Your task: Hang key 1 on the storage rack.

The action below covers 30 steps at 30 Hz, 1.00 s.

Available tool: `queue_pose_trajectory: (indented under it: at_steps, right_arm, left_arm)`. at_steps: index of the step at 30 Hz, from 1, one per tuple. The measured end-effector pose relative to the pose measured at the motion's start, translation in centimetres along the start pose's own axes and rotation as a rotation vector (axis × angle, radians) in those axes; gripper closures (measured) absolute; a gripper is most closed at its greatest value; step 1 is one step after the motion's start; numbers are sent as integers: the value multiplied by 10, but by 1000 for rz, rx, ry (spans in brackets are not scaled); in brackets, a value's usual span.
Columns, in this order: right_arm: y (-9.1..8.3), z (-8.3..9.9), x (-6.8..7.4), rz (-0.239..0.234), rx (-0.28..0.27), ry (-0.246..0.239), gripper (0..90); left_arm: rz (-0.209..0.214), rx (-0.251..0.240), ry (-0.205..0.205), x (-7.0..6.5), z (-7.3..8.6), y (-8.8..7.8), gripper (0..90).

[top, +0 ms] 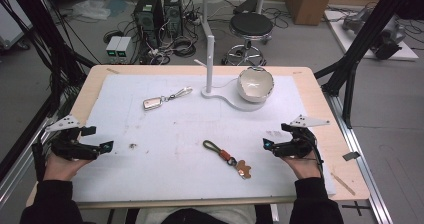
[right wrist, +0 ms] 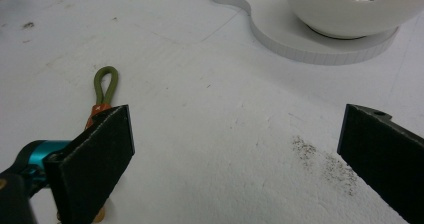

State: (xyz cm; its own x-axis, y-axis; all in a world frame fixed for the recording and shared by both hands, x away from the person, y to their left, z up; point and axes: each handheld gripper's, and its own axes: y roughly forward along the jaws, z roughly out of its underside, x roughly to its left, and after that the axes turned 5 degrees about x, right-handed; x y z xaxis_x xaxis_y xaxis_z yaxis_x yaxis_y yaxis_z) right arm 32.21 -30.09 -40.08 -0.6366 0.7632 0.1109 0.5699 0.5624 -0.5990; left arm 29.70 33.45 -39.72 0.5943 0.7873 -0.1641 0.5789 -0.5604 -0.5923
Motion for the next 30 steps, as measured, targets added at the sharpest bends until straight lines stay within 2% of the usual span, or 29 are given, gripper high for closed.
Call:
queue_pose_trajectory:
  at_steps: [3,8,21,27,29,30]
  right_arm:
    - [0,0,0,10,1,8,6]
    - [1,0,0,-1,7,11,6]
    - [8,-1,4,-13,43,25,6]
    - [14,-5,11,-36,57,10,6]
    - [17,-7,15,-41,75,4,6]
    - [20,-9,20,-51,92,-14,6]
  left_arm:
    - [0,-2,-2,0,0,0,17]
    - [23,4,-3,0,0,1,17]
    - [19,20,-7,2,2,4,17]
    - [16,26,-4,2,2,5,17]
    - [17,28,-3,3,2,5,17]
    - [18,30,-3,2,2,5,17]
